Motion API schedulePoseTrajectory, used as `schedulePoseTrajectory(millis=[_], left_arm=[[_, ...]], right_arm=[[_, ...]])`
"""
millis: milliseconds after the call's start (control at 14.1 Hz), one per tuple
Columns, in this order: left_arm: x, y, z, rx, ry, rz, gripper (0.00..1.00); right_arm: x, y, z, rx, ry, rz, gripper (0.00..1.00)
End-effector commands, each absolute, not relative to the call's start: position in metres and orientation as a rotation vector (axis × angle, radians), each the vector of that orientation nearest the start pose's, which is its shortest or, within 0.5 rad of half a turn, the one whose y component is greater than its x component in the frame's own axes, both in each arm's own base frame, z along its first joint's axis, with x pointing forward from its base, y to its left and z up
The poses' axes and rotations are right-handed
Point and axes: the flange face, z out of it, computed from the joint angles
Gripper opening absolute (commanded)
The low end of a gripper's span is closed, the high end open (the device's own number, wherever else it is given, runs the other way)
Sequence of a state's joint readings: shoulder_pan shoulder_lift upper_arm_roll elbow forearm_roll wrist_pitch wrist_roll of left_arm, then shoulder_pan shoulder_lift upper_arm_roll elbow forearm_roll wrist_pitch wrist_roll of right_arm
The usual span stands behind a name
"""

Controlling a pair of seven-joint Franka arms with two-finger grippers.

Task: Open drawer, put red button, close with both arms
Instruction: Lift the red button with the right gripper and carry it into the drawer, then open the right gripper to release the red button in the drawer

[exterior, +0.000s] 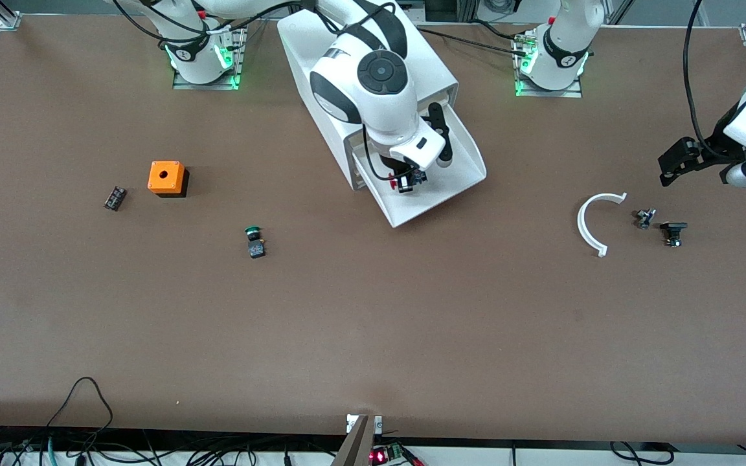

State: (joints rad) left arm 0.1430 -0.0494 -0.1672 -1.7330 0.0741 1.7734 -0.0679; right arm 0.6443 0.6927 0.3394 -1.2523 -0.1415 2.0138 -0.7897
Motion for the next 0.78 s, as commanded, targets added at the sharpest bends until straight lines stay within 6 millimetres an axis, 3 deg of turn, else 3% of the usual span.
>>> schedulePoseTrajectory(millis=[0, 354, 424, 495, 566, 636, 707], left_arm=[[0.556, -0.010, 0.595, -3.043, -0.047, -0.126, 1.00], [0.558, -0.013, 0.590, -3.043, -0.039, -0.113, 1.00], [0.559, -0.014, 0.588, -3.046, -0.037, -0.111, 1.00], [0.559, -0.015, 0.586, -3.051, -0.038, -0.103, 1.00], [0.560, -0.015, 0.585, -3.051, -0.035, -0.103, 1.00], [0.562, -0.017, 0.580, -3.054, -0.030, -0.092, 1.00], [0.564, -0.020, 0.575, -3.059, -0.023, -0.083, 1.00]], right_arm=[[0.465, 0.593, 0.373, 2.001, 2.503, 0.136, 0.26], [0.448, 0.606, 0.349, 1.952, 2.518, 0.083, 0.33], [0.446, 0.608, 0.348, 1.958, 2.516, 0.082, 0.46], [0.442, 0.610, 0.346, 1.961, 2.513, 0.076, 0.51], [0.443, 0.610, 0.344, 1.998, 2.486, 0.075, 0.85], [0.442, 0.611, 0.344, 2.050, 2.445, 0.075, 1.00], [0.440, 0.613, 0.346, 2.109, 2.396, 0.080, 1.00]])
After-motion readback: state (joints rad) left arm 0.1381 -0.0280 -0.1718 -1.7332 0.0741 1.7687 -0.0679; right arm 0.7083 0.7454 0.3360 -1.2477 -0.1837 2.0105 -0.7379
